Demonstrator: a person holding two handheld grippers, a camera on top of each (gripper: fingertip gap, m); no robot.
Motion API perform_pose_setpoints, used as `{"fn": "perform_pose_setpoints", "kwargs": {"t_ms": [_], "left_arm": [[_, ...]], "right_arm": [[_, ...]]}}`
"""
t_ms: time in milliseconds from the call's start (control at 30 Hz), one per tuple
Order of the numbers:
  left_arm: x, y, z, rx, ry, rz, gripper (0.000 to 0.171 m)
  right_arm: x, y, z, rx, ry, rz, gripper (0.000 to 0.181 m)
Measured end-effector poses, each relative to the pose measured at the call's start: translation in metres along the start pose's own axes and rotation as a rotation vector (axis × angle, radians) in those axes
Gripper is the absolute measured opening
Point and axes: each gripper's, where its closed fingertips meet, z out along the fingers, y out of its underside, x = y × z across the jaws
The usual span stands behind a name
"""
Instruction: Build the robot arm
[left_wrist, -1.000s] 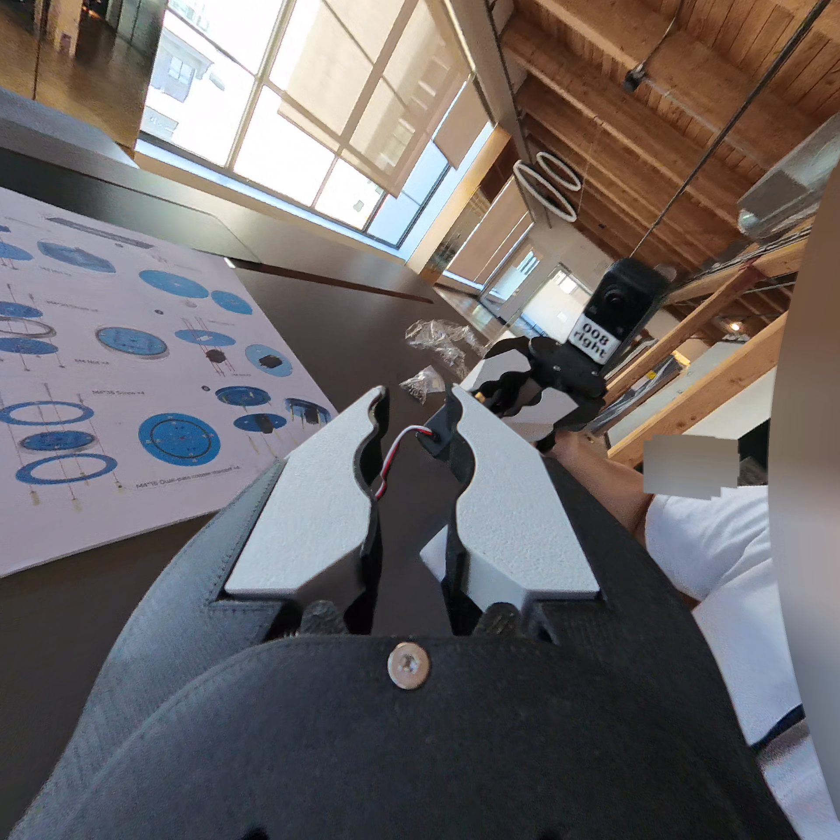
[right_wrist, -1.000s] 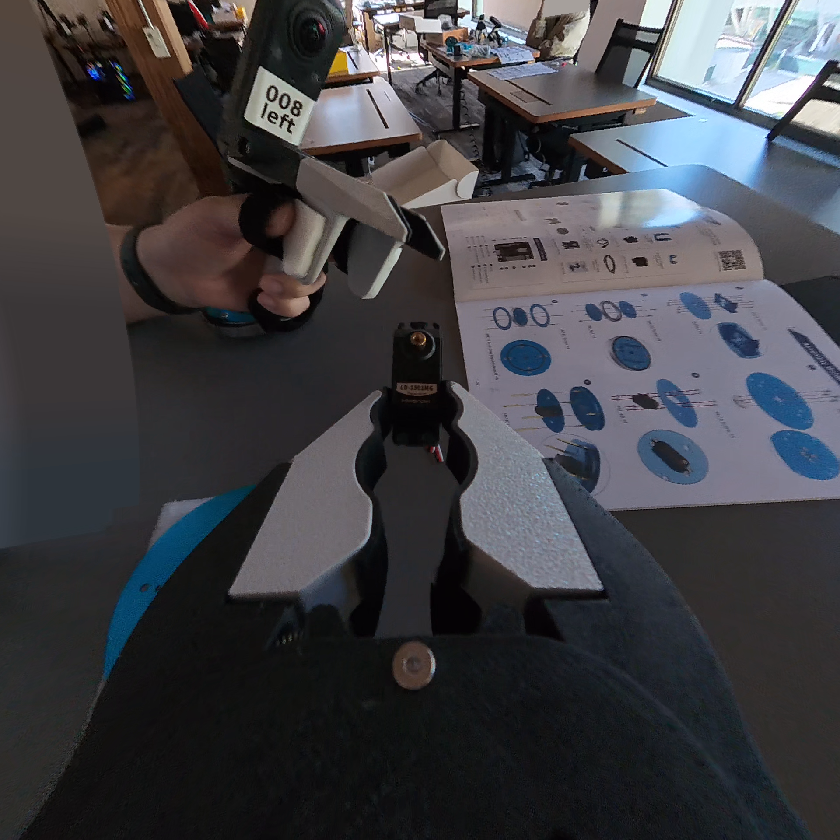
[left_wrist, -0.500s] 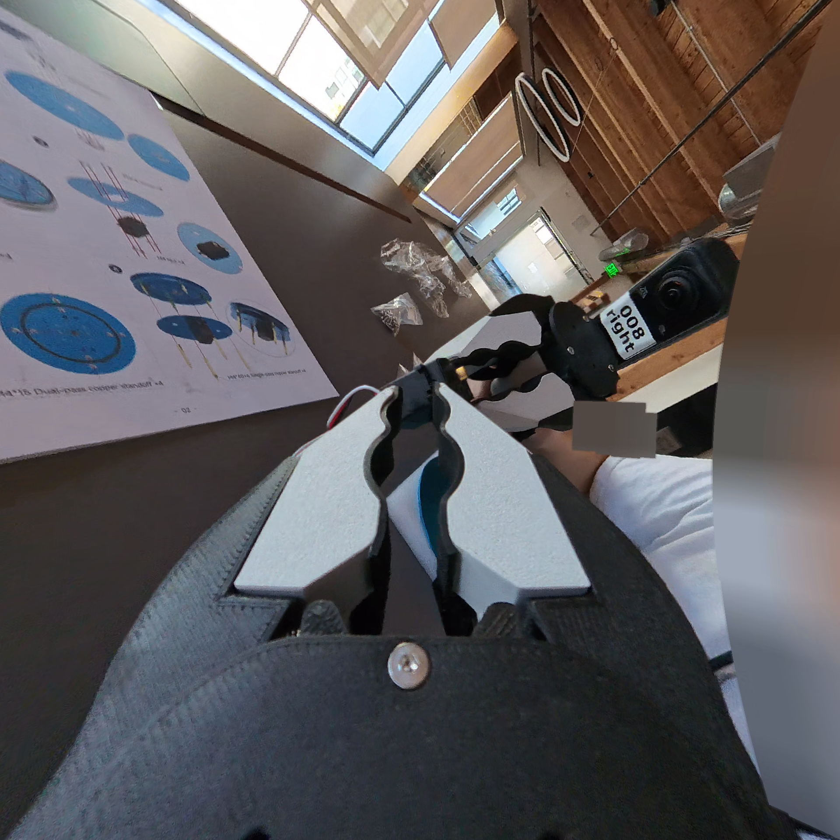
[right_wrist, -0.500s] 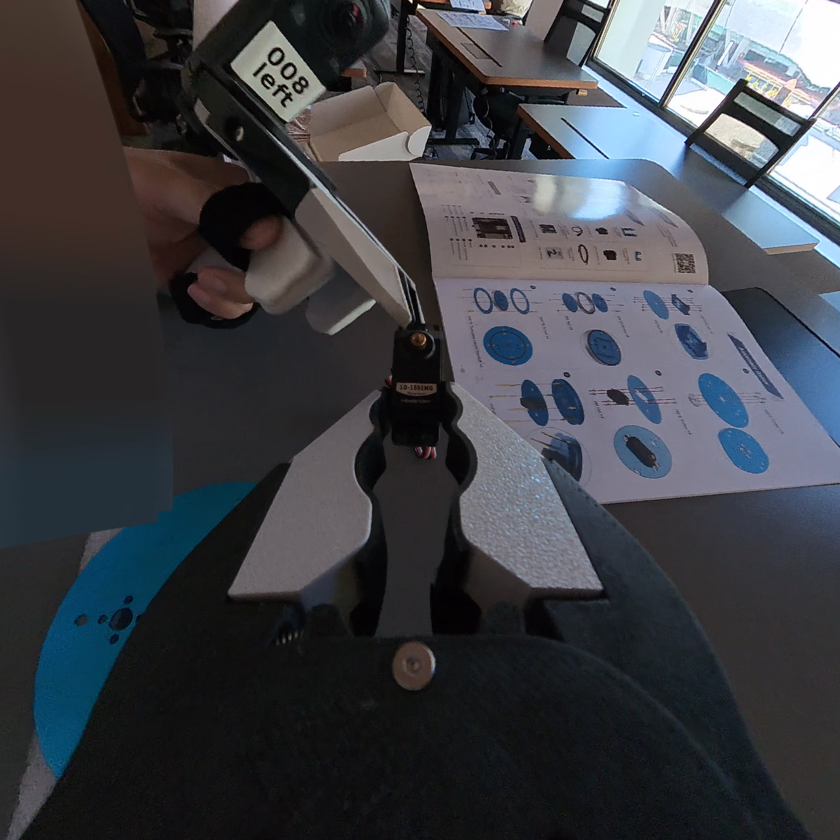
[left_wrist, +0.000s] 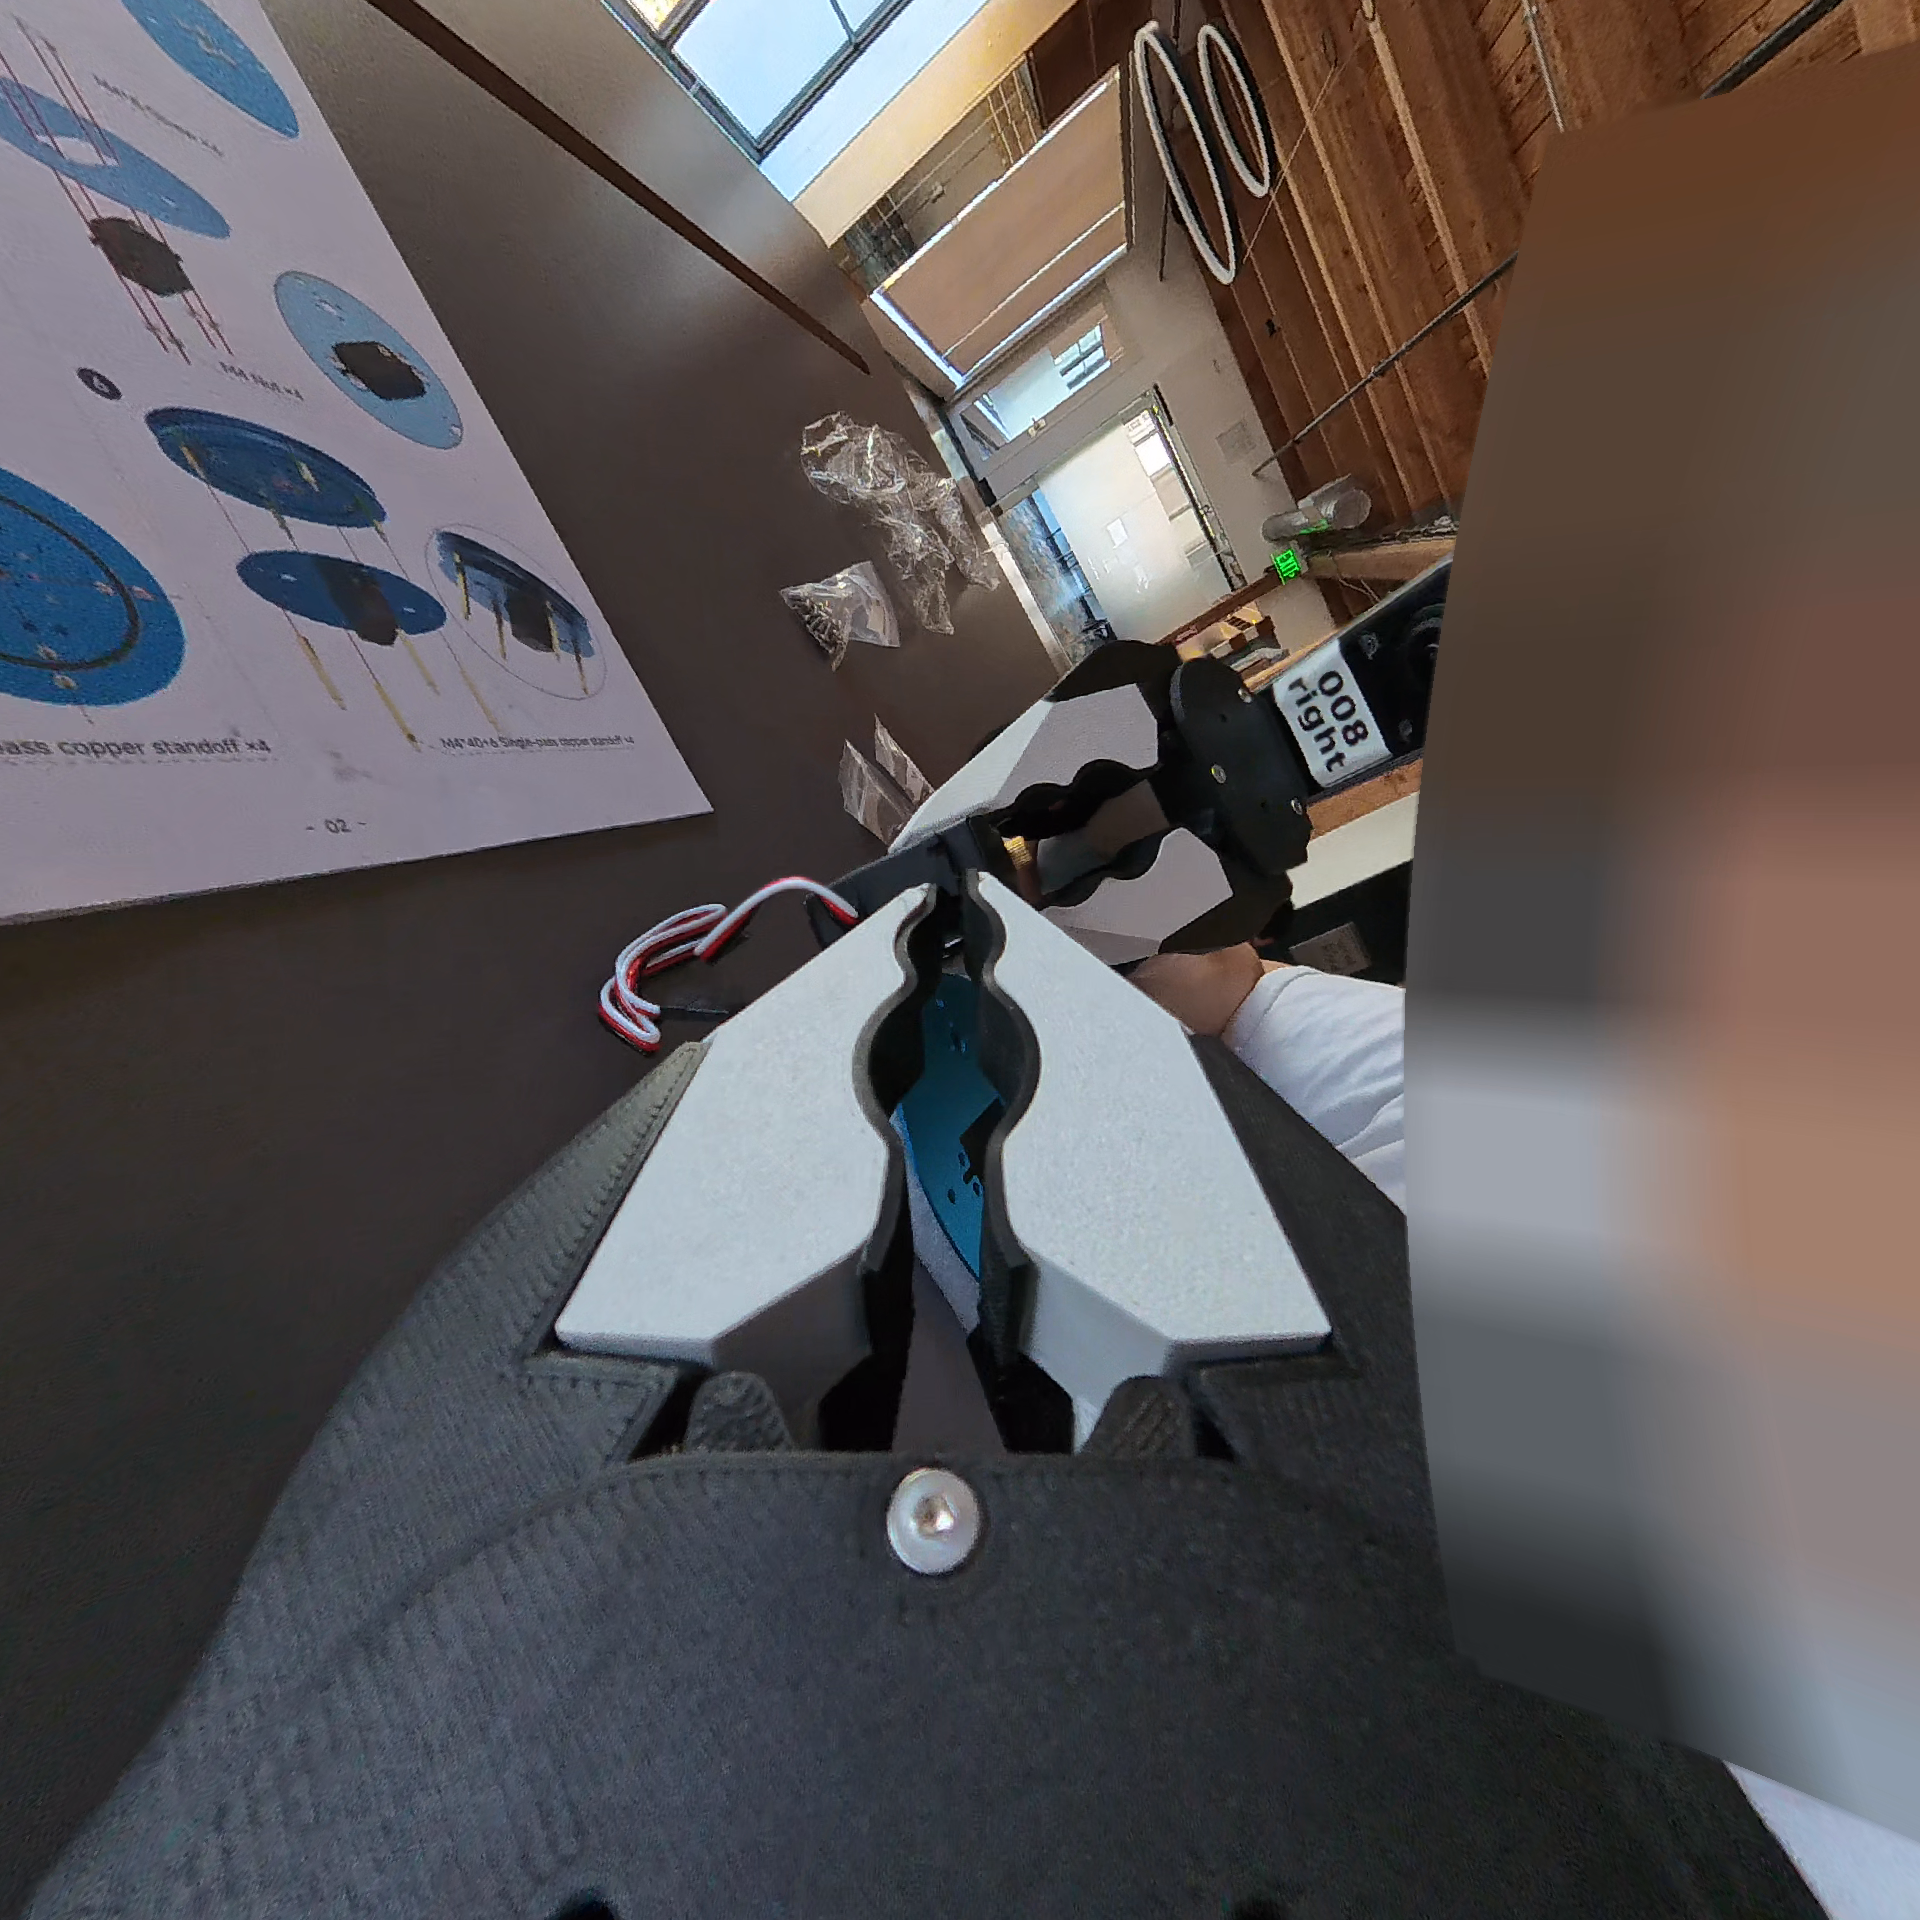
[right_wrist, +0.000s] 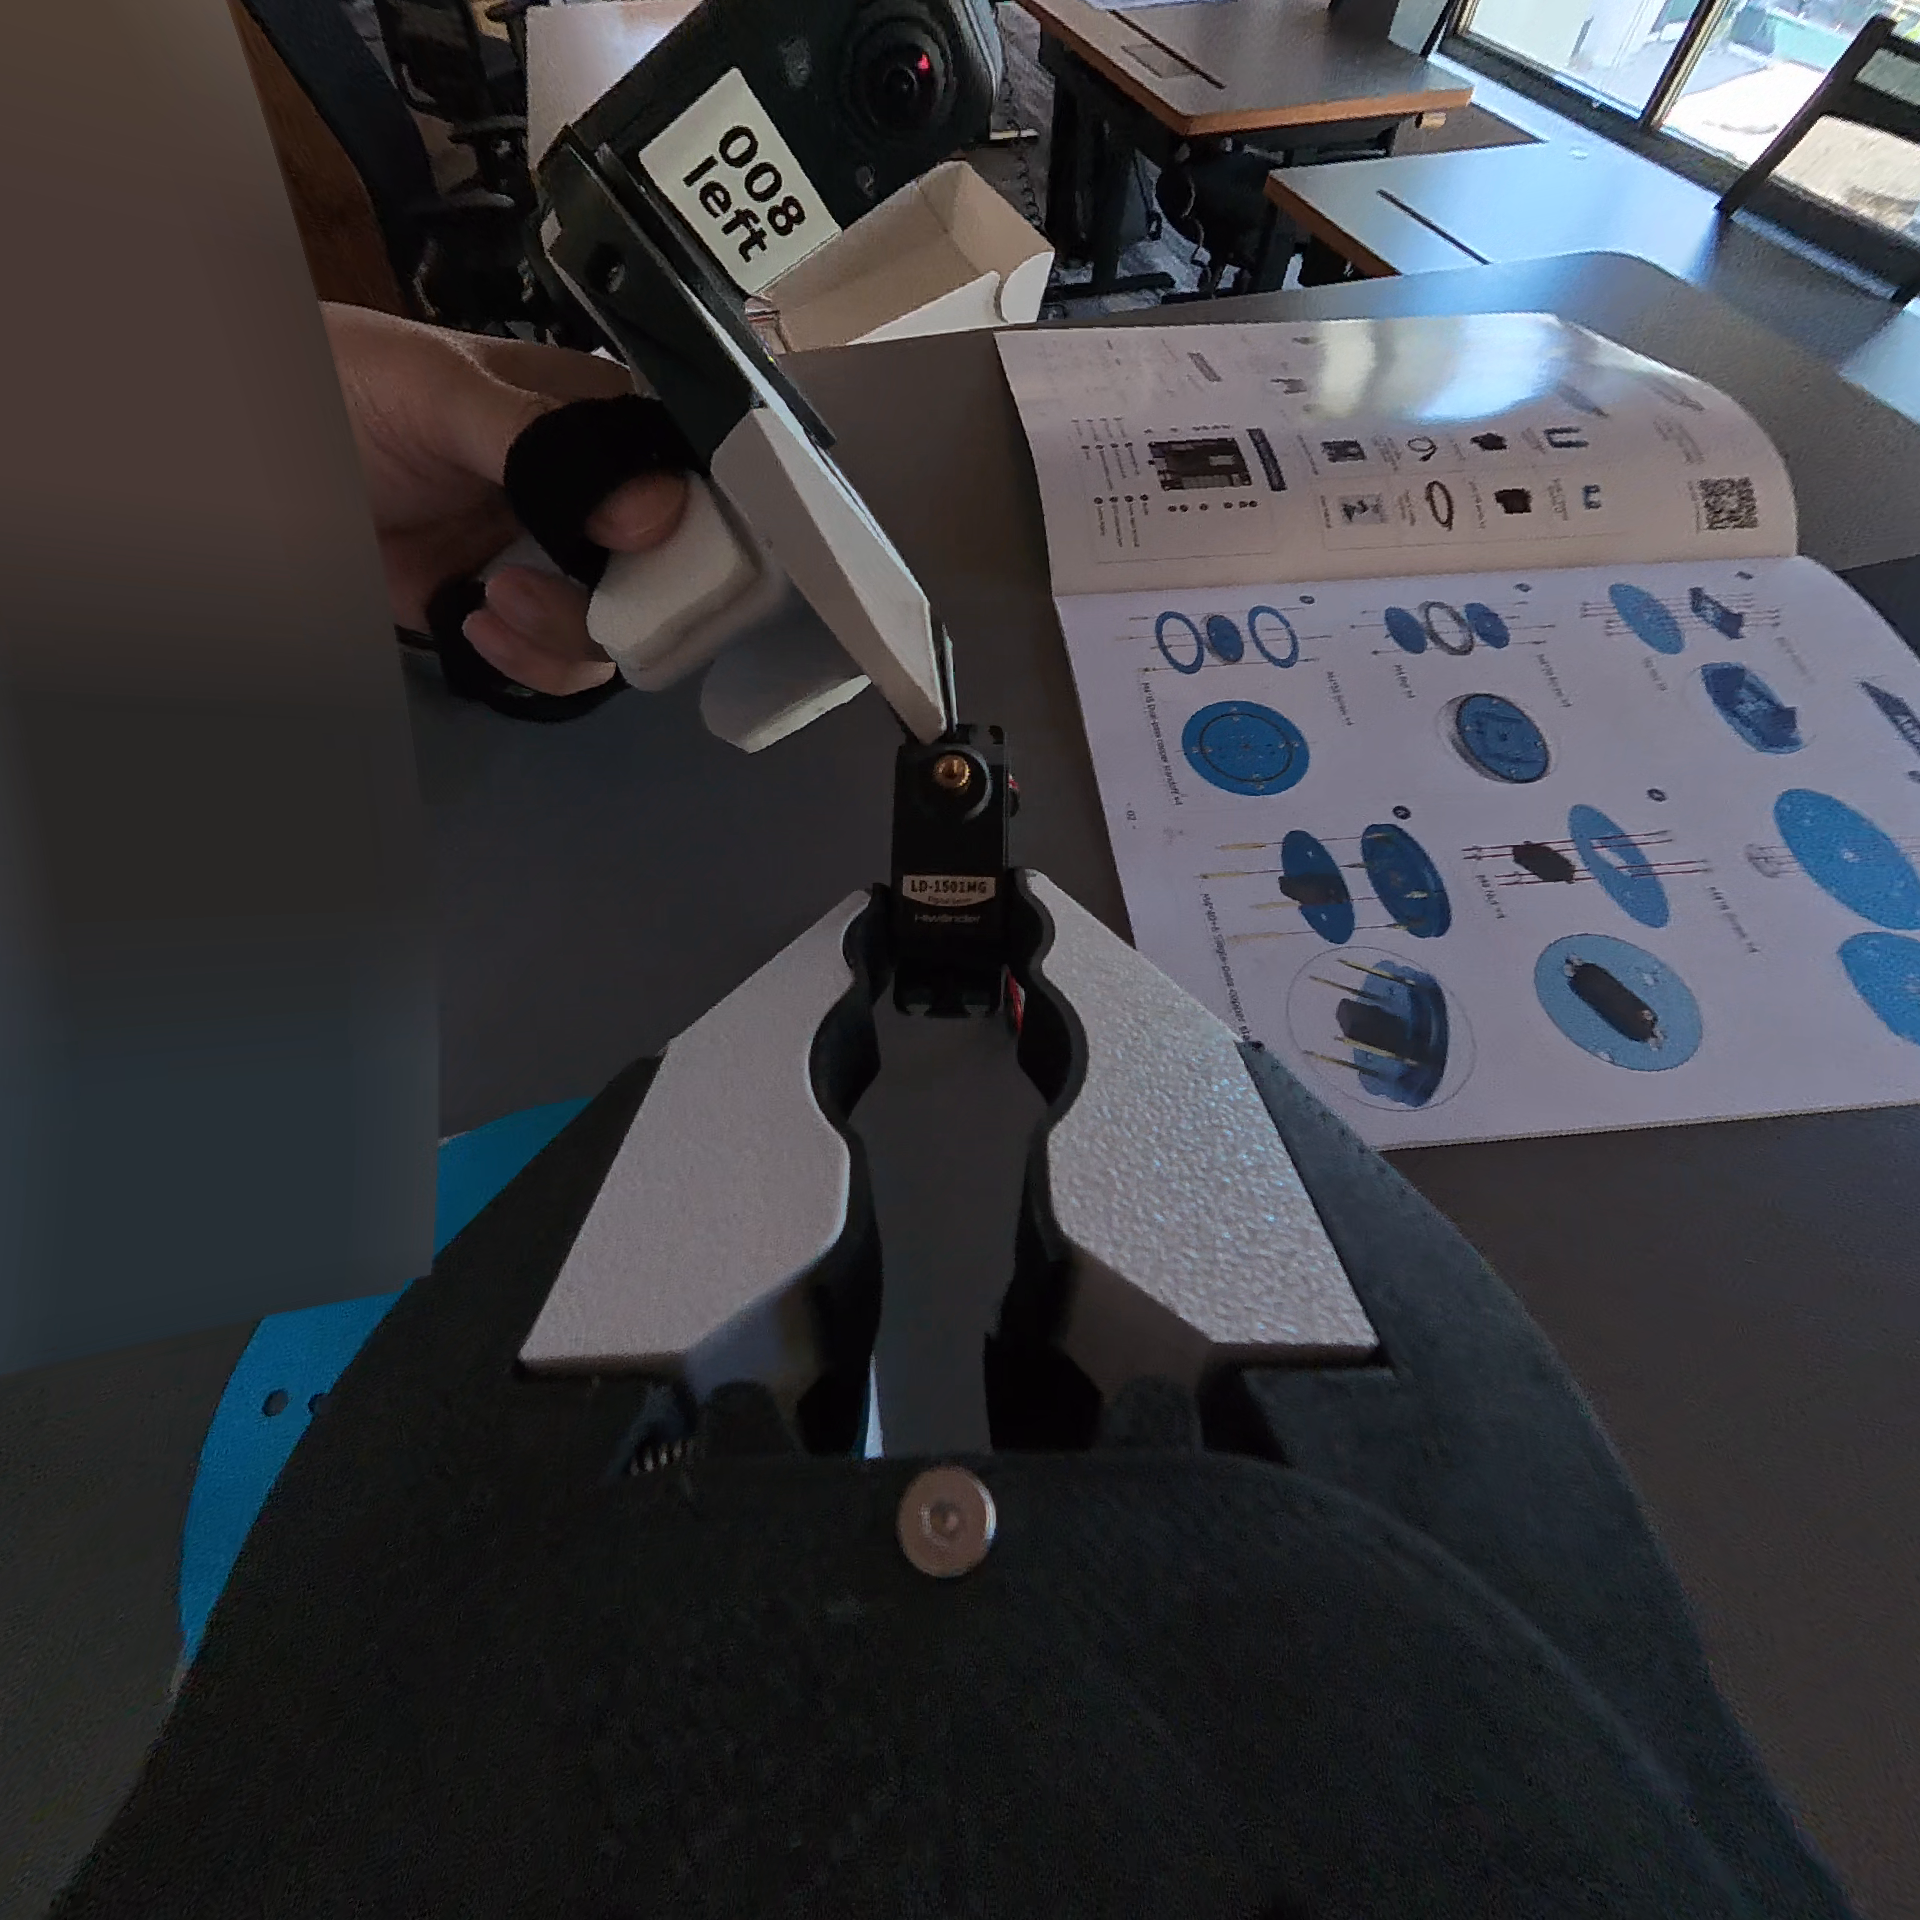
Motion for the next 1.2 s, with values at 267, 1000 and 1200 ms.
{"fn": "perform_pose_setpoints", "kwargs": {"t_ms": [267, 1000, 1200], "left_arm": [[-0.001, -0.001, 0.0, 0.012, 0.013, -0.008, 0.002], [-0.014, 0.001, 0.005, -0.118, -0.514, 0.743, 0.053], [-0.023, 0.009, 0.009, -0.163, -0.642, 0.861, 0.062]], "right_arm": [[-0.001, 0.001, 0.001, -0.009, -0.024, 0.052, 0.021], [0.021, 0.001, -0.004, 0.082, -0.133, 0.566, 0.02], [0.015, -0.015, 0.005, 0.128, -0.179, 0.668, 0.02]]}}
